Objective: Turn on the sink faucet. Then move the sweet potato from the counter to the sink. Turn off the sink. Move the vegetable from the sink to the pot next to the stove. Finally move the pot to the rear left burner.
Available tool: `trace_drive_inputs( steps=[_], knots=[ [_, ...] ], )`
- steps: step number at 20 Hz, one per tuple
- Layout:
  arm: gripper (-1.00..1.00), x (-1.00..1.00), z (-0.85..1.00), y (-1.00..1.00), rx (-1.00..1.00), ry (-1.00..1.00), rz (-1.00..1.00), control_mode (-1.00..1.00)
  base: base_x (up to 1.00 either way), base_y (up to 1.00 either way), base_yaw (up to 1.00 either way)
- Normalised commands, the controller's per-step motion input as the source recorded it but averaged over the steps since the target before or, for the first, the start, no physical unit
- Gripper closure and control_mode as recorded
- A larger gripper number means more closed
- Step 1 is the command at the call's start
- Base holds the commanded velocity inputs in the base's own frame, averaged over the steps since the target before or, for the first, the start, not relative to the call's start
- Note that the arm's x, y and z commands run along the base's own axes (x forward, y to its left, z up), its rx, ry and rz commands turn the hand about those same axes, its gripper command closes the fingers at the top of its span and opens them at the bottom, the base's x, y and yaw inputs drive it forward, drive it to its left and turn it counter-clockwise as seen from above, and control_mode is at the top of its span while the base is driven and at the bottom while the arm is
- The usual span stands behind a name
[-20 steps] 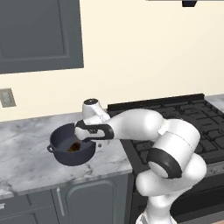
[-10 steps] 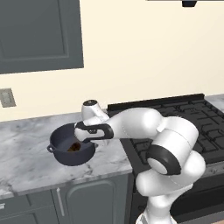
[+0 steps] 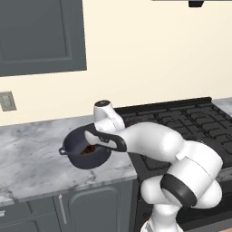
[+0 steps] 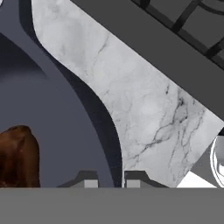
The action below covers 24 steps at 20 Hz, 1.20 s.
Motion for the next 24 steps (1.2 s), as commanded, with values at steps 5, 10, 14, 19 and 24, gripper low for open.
trace_drive_inputs(
  steps=[5,10,14,19,24],
  knots=[
    [1.00,-0.28,0.53,-0.73,0.00,-0.08,-0.20,-1.00,0.00,0.00,0.00],
    [1.00,-0.28,0.36,-0.83,0.00,-0.15,-0.19,-1.00,0.00,0.00,0.00],
    [1.00,-0.08,0.57,-0.82,0.02,-0.09,-0.20,-1.00,0.00,0.00,0.00],
    [1.00,0.05,0.43,-0.78,0.04,-0.04,-0.18,-1.00,0.00,0.00,0.00],
    [1.00,0.27,0.16,-0.66,0.12,0.03,-0.16,-1.00,0.00,0.00,0.00]
  ],
)
